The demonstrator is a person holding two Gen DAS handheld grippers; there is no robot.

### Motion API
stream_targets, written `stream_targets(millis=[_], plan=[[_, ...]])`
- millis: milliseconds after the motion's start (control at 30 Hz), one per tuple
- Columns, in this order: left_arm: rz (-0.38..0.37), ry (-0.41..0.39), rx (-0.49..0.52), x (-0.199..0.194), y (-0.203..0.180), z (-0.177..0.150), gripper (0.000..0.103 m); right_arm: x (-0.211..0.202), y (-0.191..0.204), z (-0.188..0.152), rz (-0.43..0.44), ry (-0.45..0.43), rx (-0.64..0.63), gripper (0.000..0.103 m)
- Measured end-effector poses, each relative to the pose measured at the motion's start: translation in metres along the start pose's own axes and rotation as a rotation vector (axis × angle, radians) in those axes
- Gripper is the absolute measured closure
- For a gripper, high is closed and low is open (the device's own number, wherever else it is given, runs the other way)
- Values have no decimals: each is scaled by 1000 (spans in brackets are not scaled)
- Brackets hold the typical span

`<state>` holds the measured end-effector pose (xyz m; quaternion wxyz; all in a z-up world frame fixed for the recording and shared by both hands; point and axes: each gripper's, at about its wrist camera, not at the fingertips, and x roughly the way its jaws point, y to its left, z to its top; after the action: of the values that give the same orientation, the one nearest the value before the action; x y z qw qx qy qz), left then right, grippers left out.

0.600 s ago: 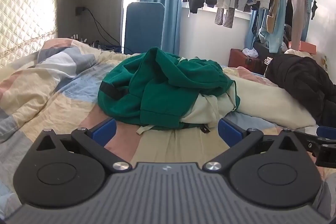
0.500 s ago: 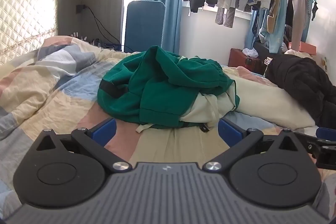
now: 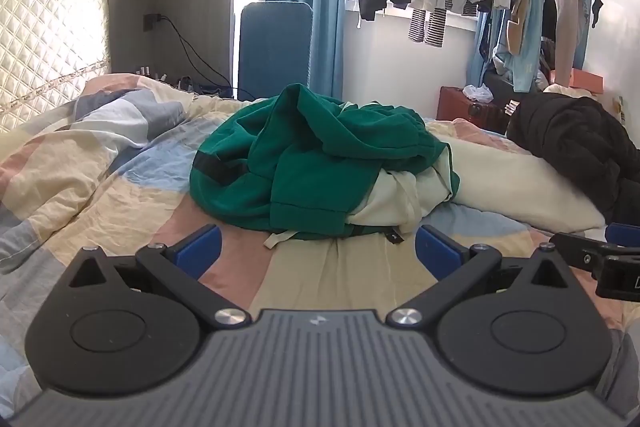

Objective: Fold large clothes
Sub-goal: 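Approach the crumpled green sweatshirt on the bed with both tools open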

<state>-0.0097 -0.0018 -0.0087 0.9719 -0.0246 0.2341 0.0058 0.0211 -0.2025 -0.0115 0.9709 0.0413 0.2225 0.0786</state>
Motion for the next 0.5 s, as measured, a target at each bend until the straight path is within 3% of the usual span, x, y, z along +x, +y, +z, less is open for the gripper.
stream_targets(millis=[500], plan=[[0,16,0,7,-1,-2,0,3,-1,-1,1,12,8,0]])
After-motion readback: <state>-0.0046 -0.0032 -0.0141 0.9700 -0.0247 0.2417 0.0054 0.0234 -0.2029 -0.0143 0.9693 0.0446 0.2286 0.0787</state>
